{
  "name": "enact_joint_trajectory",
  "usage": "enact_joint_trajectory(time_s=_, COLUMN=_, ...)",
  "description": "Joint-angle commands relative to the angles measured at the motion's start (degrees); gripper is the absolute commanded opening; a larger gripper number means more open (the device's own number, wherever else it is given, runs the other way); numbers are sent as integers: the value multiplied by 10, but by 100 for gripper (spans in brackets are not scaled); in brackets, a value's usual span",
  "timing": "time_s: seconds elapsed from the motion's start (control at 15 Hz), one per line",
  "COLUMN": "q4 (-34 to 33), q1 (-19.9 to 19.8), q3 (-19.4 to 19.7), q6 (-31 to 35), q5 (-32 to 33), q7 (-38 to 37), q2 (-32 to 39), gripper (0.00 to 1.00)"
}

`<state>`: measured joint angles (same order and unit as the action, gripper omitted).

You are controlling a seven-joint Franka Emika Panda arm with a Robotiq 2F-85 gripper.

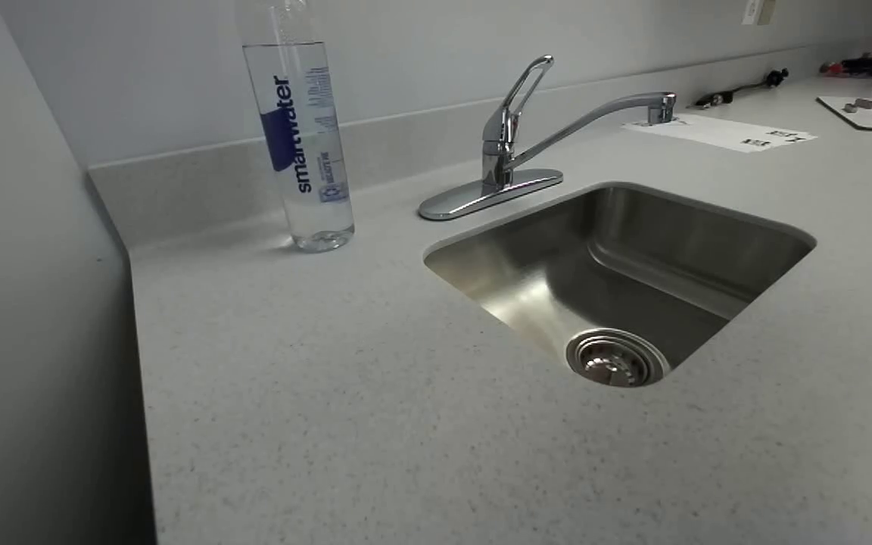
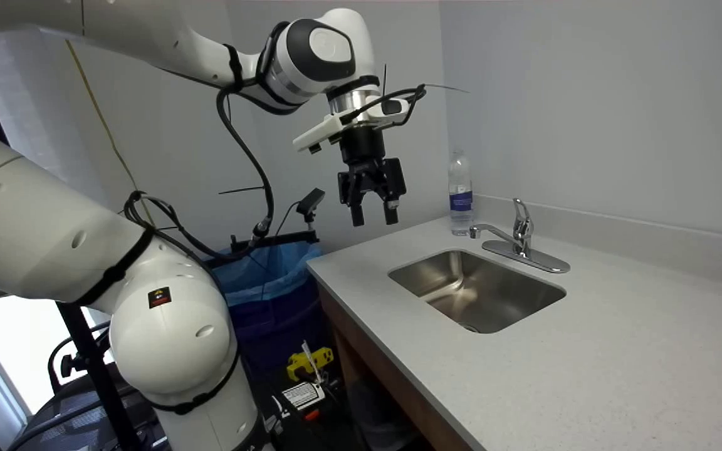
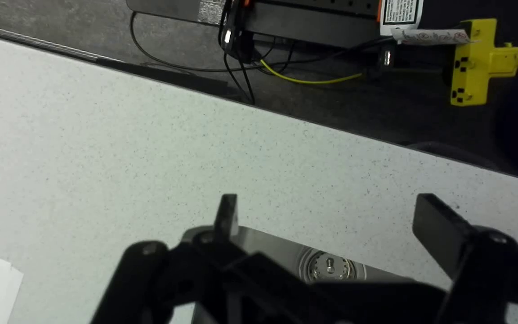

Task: Turn the tap nozzle to the left then move the tap handle up and down

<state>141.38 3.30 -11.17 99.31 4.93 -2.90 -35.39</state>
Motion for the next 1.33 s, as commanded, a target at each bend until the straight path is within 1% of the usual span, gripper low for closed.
enact_joint_trajectory(time_s=0.0, q4=-1, q1=14, q3=11, q6=-2, q5=6, q7=-6, q2=2, gripper=100)
enact_joint_trajectory(time_s=0.47, q4=-2, q1=13, q3=11, q6=-6, q5=7, q7=-9, q2=4, gripper=100)
enact_joint_trajectory(time_s=0.93, q4=3, q1=11, q3=10, q6=11, q5=2, q7=-31, q2=1, gripper=100)
enact_joint_trajectory(time_s=1.27, q4=-1, q1=11, q3=11, q6=0, q5=5, q7=-33, q2=5, gripper=100)
